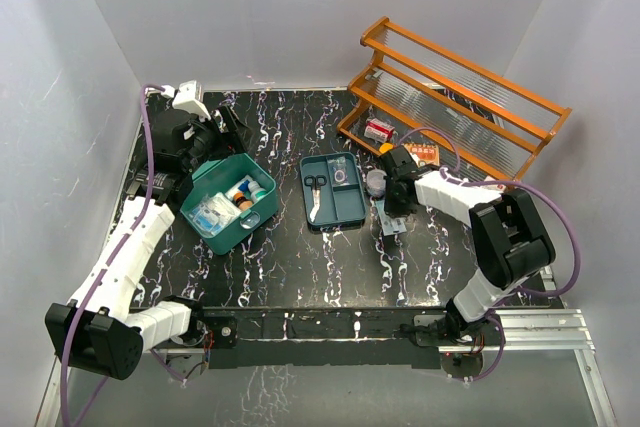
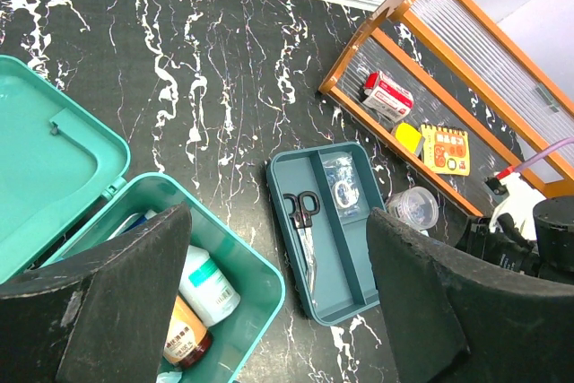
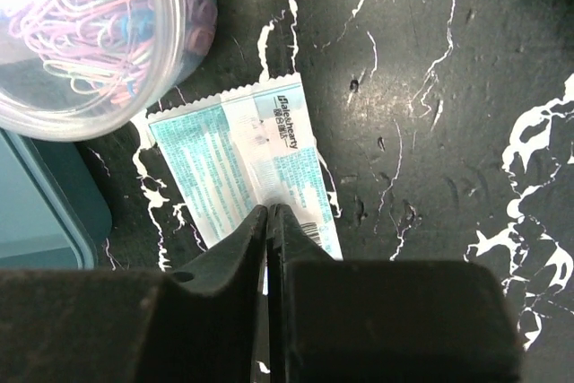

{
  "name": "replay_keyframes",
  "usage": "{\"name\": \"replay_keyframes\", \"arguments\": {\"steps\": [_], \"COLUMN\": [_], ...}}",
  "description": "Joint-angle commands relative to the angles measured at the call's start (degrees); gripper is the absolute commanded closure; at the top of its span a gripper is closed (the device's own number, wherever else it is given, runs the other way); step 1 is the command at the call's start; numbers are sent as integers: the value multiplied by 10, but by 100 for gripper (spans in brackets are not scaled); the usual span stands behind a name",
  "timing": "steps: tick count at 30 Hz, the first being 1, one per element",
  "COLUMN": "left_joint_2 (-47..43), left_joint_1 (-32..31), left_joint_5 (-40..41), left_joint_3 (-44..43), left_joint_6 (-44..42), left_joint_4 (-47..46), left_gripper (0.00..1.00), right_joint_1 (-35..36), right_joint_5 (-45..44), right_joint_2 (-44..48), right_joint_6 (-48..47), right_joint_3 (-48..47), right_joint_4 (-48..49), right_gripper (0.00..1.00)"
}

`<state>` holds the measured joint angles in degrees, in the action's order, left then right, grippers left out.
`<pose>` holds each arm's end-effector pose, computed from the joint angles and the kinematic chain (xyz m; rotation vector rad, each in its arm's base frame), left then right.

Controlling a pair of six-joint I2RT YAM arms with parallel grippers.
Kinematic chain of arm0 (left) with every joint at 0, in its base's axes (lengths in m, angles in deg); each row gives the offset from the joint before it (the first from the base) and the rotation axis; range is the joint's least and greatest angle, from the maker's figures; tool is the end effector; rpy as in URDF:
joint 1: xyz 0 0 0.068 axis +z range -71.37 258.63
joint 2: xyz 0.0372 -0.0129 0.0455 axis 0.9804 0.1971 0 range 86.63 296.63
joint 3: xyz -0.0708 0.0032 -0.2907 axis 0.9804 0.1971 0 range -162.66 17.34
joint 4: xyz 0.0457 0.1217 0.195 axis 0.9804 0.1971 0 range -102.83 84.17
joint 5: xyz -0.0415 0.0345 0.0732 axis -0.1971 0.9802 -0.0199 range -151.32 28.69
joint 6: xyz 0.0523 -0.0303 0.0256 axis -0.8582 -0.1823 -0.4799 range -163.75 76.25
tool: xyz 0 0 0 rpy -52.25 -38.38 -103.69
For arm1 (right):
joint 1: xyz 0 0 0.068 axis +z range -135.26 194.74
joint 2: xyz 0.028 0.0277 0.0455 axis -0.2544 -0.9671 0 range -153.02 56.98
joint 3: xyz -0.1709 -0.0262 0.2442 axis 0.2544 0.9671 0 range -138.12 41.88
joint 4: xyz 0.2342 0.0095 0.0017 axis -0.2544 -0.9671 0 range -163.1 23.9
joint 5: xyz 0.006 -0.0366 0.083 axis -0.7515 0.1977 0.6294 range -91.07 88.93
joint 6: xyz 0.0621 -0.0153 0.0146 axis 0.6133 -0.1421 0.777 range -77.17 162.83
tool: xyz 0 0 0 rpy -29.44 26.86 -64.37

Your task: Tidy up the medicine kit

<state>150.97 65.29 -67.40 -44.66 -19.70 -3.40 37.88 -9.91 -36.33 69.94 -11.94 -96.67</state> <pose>0.2271 -0.0595 0.4015 -0.0909 1.8079 -0.5623 0.2645 0.1045 0.1957 0.1331 2.7592 0.0128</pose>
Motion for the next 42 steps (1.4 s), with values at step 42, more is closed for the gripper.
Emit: {"name": "replay_keyframes", "arguments": {"steps": [42], "left_joint_2": [-9], "left_joint_1": [0], "left_joint_5": [-9], "left_joint_3": [-7], "left_joint_6": [-1], "left_joint_4": [-8], "left_gripper": [22], "right_joint_1": [1], "right_joint_5": [158], "right_joint_2": [69], "right_joint_6": [44], "right_joint_3": [-92], "right_joint_4": [-29], "right_gripper": [99]}}
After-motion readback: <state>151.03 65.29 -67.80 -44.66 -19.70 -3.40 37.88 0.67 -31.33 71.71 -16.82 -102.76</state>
